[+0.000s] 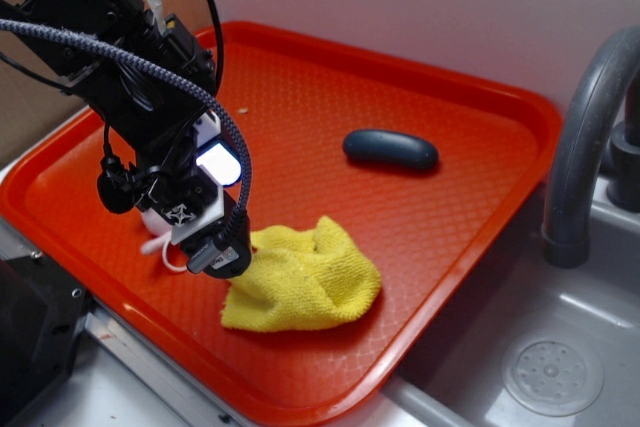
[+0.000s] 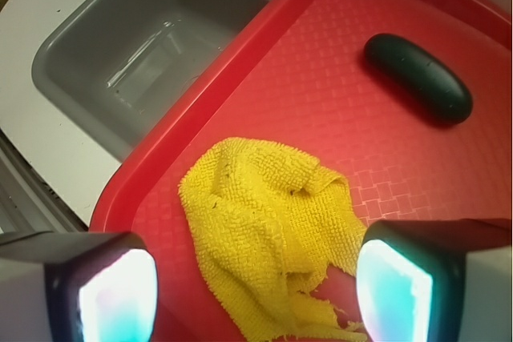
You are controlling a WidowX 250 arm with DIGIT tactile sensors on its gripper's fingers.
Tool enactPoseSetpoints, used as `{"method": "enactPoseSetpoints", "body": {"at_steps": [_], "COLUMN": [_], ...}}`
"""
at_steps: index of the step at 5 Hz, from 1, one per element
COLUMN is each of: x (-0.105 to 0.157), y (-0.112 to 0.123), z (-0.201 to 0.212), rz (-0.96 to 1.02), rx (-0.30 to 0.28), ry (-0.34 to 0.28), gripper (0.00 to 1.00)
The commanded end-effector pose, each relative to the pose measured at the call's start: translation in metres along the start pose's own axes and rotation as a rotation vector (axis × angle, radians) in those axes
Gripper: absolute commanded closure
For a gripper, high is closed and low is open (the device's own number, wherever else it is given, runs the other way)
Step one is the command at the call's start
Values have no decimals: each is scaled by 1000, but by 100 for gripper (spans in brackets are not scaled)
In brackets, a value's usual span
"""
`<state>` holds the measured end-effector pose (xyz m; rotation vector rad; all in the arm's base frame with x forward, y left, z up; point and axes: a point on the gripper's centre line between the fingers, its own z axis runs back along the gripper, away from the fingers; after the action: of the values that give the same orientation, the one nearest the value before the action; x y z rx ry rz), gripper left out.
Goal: Grab the yellow cloth.
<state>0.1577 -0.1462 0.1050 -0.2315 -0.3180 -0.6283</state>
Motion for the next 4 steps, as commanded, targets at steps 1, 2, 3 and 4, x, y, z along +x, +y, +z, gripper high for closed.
{"method": "enactPoseSetpoints", "body": {"at_steps": [1, 2, 3, 4], "x": [5, 12, 6, 1], "y": [-7, 3, -2, -12], "z": [9, -47, -93, -107], "rz": [5, -5, -57, -86], "rx": [4, -8, -31, -5], "ry": [-25, 158, 233, 256], "gripper": [0, 0, 0, 39]}}
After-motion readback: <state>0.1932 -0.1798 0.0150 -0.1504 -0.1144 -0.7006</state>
